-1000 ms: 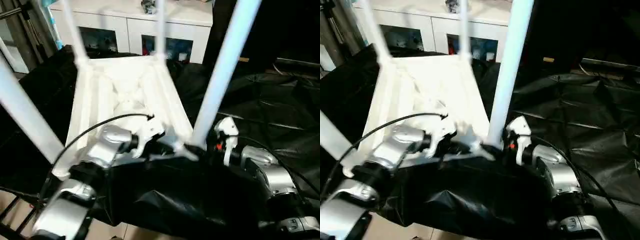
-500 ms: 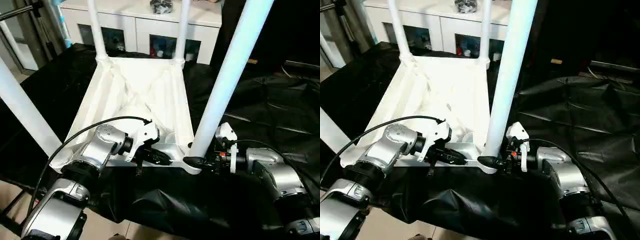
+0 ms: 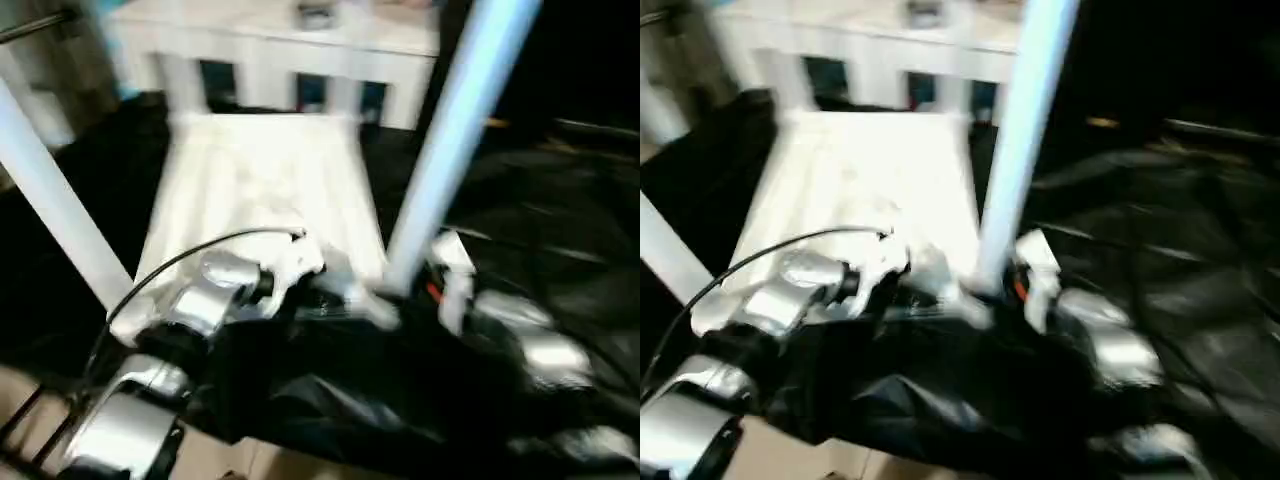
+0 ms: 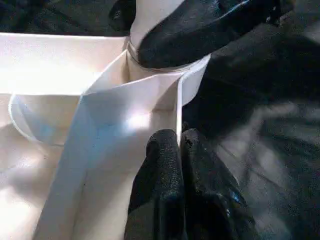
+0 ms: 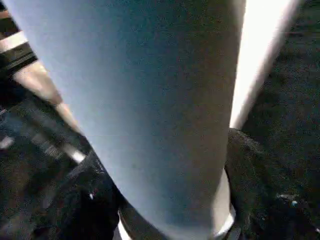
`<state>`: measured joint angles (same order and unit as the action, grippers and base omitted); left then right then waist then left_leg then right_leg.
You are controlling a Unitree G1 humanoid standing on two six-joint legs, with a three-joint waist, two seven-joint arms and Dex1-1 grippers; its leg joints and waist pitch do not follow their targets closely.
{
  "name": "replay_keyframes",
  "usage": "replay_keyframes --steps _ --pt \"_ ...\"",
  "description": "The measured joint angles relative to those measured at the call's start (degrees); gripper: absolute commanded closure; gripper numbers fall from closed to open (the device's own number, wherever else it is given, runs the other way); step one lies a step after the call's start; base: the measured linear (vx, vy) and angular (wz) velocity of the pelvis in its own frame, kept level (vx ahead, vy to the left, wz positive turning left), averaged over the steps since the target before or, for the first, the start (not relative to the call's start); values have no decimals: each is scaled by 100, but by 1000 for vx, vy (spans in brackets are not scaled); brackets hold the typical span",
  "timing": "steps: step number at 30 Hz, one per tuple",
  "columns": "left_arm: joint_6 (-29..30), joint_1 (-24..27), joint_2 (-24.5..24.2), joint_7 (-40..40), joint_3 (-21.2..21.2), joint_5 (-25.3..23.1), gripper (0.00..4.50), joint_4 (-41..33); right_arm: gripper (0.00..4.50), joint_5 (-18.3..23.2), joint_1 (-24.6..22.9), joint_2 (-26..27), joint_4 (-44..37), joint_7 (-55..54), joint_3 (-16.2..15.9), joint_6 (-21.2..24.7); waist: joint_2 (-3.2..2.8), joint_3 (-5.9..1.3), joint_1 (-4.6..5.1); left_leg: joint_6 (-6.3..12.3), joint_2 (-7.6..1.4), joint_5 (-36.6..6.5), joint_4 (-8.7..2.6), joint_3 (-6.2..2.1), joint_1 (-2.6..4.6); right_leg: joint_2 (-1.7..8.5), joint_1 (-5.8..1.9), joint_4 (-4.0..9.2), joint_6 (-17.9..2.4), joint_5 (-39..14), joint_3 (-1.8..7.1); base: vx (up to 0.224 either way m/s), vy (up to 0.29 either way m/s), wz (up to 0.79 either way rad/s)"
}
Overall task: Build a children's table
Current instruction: Rotate leg to tighten
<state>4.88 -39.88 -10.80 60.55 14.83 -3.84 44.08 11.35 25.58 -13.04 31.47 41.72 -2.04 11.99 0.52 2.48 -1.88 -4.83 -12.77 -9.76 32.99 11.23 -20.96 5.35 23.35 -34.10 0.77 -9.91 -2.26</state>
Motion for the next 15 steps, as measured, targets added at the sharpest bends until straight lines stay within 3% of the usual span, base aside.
replay_keyframes --steps 7,8,9,15 --pt "275 -55 224 -541 -74 -78 450 12 195 -66 228 482 304 -1123 245 -36 3 -3 41 0 -1 0 -2 -5 2 -5 1 0 -1 3 -1 0 0 0" --pt "280 -55 232 -552 -83 -88 450 12 140 -92 232 531 339 -1177 275 -102 1 -5 39 0 -1 0 -2 -4 1 -5 0 1 -14 11 -1 0 0 0" --pt "280 -55 235 -554 -81 -89 450 9 126 -93 232 538 348 -1176 281 -124 0 -6 38 0 0 0 -2 -4 2 -5 0 1 -22 15 0 0 0 0" --pt "279 -47 151 -92 -26 -59 450 -94 92 3 139 261 190 -387 189 -119 -7 -6 -9 2 -1 -1 -5 -3 -8 -4 1 7 -21 13 -2 0 0 0"
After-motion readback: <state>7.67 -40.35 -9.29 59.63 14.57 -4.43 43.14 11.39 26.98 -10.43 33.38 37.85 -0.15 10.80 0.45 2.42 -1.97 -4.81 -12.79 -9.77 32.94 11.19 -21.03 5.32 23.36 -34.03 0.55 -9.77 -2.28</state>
